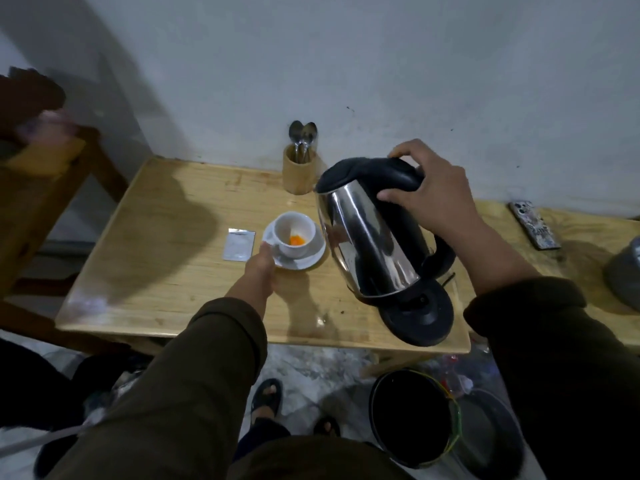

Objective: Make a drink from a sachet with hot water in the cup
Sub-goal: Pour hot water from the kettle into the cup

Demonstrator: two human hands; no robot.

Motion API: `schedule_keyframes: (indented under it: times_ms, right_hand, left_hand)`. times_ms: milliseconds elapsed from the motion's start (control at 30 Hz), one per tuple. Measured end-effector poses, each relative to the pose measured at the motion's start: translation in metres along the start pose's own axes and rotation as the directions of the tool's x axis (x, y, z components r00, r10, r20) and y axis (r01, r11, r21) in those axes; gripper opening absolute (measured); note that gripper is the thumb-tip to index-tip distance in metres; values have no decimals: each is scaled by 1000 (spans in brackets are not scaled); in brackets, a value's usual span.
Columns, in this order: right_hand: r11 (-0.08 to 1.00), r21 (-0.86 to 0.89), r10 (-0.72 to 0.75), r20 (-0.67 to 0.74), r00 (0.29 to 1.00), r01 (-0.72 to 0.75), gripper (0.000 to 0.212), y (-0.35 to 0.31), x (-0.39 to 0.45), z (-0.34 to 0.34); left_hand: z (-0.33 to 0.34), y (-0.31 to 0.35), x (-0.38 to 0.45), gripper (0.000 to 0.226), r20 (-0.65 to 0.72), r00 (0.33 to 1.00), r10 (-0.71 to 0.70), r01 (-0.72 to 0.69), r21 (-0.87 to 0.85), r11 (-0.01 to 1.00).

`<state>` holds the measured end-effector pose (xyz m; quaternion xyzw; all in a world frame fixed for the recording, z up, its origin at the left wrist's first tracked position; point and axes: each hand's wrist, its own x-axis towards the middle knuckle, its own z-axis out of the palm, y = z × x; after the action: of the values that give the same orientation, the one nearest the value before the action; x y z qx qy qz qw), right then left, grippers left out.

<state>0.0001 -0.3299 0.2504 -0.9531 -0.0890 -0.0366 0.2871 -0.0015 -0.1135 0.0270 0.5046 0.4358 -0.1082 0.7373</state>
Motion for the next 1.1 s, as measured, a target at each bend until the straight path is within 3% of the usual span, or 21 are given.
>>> schedule_keyframes:
  times_ms: [167, 333, 667, 1100]
  right_hand:
    - [978, -186, -68, 131, 989, 92, 44, -25, 32, 20]
    - [959, -256, -62, 219, 974, 119, 41, -42, 52, 38]
    - [892, -412, -51, 318, 947, 187, 43, -60, 76, 56]
    - [838, -498, -26, 370, 929, 222, 44, -75, 89, 66]
  left_hand:
    - [-4, 9, 2, 54, 38, 999, -6, 5, 24, 1000]
    - [-9, 13, 14, 57, 57, 997, -45, 40, 93, 995]
    - [-8, 15, 24, 57, 64, 996, -64, 53, 159, 986]
    - [-11, 15, 34, 55, 100, 991, -95, 84, 109, 990]
